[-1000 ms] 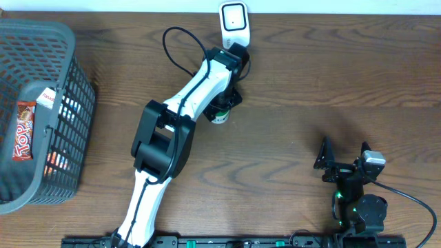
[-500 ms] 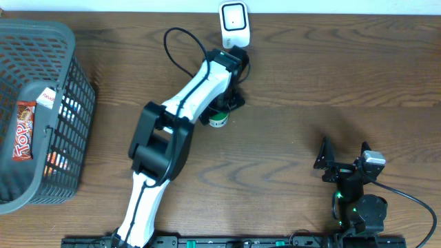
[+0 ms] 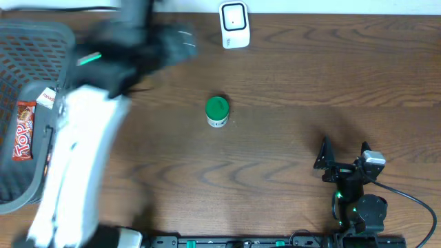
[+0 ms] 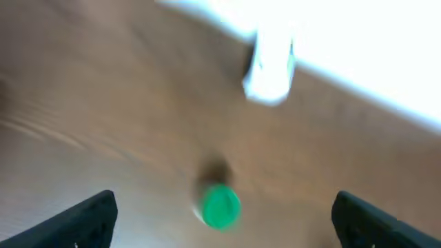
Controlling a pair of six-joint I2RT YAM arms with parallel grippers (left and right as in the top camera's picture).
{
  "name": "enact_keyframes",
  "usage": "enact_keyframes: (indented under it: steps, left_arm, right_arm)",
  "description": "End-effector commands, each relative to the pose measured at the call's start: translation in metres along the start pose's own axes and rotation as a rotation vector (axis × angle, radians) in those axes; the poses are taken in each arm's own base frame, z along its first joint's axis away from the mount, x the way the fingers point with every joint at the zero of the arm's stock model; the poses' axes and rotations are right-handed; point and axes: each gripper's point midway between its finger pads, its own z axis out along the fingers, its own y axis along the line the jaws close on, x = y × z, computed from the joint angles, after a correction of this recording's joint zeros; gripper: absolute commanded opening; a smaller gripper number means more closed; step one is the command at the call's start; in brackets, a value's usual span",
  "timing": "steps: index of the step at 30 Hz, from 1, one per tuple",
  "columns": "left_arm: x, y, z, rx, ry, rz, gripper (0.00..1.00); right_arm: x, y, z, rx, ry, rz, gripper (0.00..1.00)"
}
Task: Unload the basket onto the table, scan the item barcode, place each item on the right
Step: 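Set the bottle down on the table center and release, then reach into the basket and grasp the orange tissue pack with left gripper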
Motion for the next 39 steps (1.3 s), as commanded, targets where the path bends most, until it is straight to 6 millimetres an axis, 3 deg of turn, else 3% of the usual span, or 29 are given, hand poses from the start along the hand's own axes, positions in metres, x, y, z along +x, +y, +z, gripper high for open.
enact_keyframes:
  steps: [1,4,7,10,11,13,19,27,33,39]
  left_arm:
    - [-0.052,0.083,-0.075,-0.146,-0.238,-0.102,1.0]
    - [-0.06,0.156,-0.111,-0.284,-0.315,-0.338,0.99]
    - [-0.03,0.233,-0.129,-0.475,-0.273,-0.654,0.99]
    - [-0.003,0.281,-0.127,-0.597,-0.229,-0.896,0.99]
    - [0.014,0.309,-0.117,-0.657,-0.198,-1.034,0.99]
    - [0.029,0.329,-0.103,-0.704,-0.153,-1.112,0.99]
    - [0.075,0.37,-0.048,-0.791,0.003,-1.185,0.99]
    - [0.136,0.398,0.006,-0.857,0.033,-1.345,0.99]
    - [0.151,0.415,0.022,-0.884,-0.012,-1.326,0.99]
    - [0.148,0.426,0.034,-0.872,-0.071,-1.313,0.99]
  right_arm:
    - [0.0,0.0,0.0,0.0,0.0,0.01,0.99]
    - [0.0,0.0,0.0,0.0,0.0,0.01,0.99]
    - [0.0,0.0,0.0,0.0,0.0,0.01,0.99]
    - [0.001,0.001,0.0,-0.002,0.001,0.01,0.99]
    - [0.001,0.001,0.0,-0.003,0.001,0.01,0.99]
    - [0.001,0.001,0.0,-0.003,0.001,0.01,0.99]
    - [0.001,0.001,0.0,-0.003,0.001,0.01,0.99]
    - [0.001,0.001,0.0,-0.003,0.001,0.01,0.99]
    - [0.001,0.001,0.0,-0.003,0.001,0.01,0.99]
    - [0.001,0.001,0.0,-0.003,0.001,0.01,0.99]
